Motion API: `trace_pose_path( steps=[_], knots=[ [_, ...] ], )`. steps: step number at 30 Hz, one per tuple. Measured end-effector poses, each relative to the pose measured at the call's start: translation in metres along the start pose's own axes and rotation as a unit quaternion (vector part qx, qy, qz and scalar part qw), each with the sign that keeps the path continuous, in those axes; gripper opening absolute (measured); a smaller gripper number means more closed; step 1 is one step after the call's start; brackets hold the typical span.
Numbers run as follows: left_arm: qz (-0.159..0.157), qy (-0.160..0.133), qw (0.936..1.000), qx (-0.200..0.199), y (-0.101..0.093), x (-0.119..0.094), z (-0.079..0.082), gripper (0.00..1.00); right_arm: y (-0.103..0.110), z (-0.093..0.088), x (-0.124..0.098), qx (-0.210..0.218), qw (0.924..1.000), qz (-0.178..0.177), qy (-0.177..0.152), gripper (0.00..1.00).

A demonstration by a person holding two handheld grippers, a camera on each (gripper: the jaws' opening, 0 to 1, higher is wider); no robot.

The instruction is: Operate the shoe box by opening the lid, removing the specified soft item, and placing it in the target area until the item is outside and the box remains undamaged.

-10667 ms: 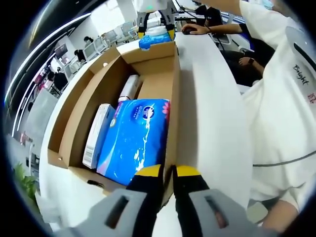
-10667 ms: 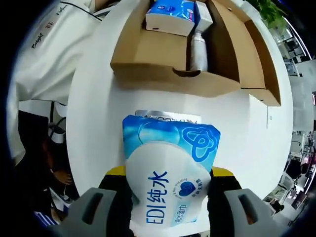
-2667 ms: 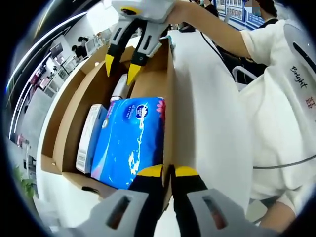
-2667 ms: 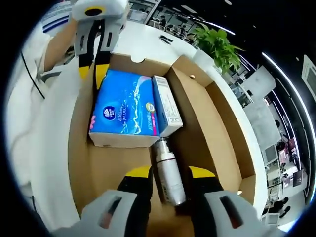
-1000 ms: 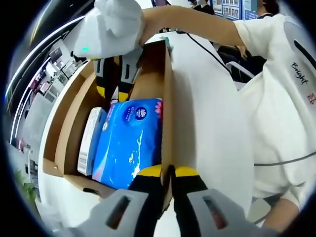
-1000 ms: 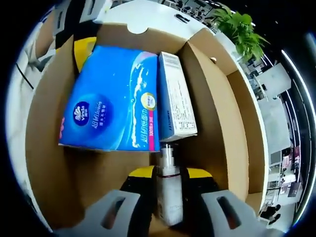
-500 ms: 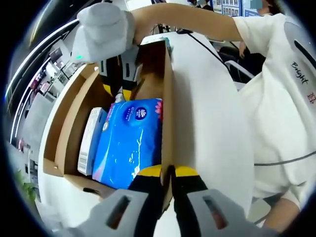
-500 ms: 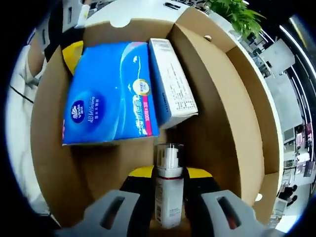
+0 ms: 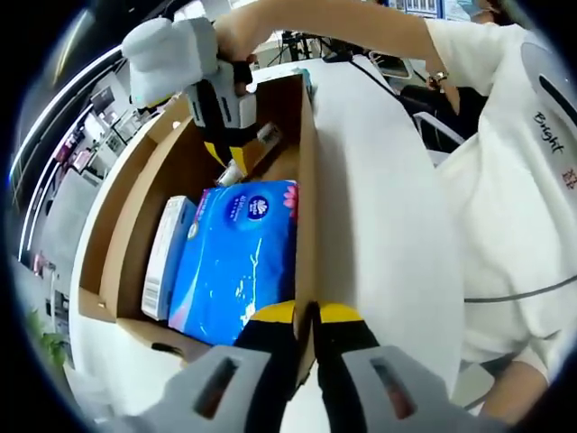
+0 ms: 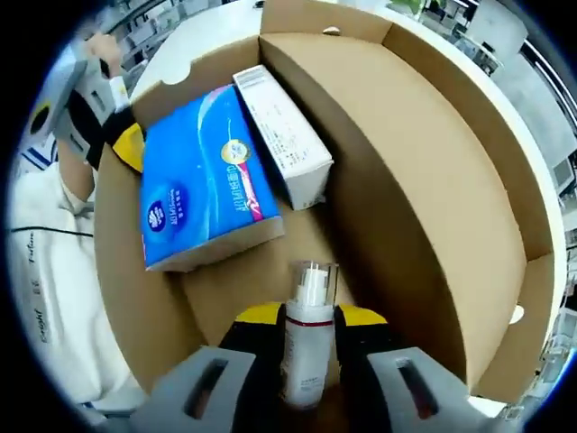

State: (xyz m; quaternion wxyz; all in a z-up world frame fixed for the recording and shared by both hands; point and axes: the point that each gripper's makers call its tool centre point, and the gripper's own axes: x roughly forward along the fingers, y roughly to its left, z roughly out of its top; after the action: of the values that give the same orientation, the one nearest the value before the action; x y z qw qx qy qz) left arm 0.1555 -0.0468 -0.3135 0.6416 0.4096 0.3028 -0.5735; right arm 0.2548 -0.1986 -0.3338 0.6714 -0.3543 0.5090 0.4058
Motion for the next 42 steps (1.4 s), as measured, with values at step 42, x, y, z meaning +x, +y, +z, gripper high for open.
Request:
trace_pose_path(
  steps=[42],
  knots=[
    [0.021,0.013,0.9997,-0.005,0.0,0.0,-0.002,0.08,0.014,0.042,-0.02,0.022,0.9834,-0.063,-0.169,0.18]
  ],
)
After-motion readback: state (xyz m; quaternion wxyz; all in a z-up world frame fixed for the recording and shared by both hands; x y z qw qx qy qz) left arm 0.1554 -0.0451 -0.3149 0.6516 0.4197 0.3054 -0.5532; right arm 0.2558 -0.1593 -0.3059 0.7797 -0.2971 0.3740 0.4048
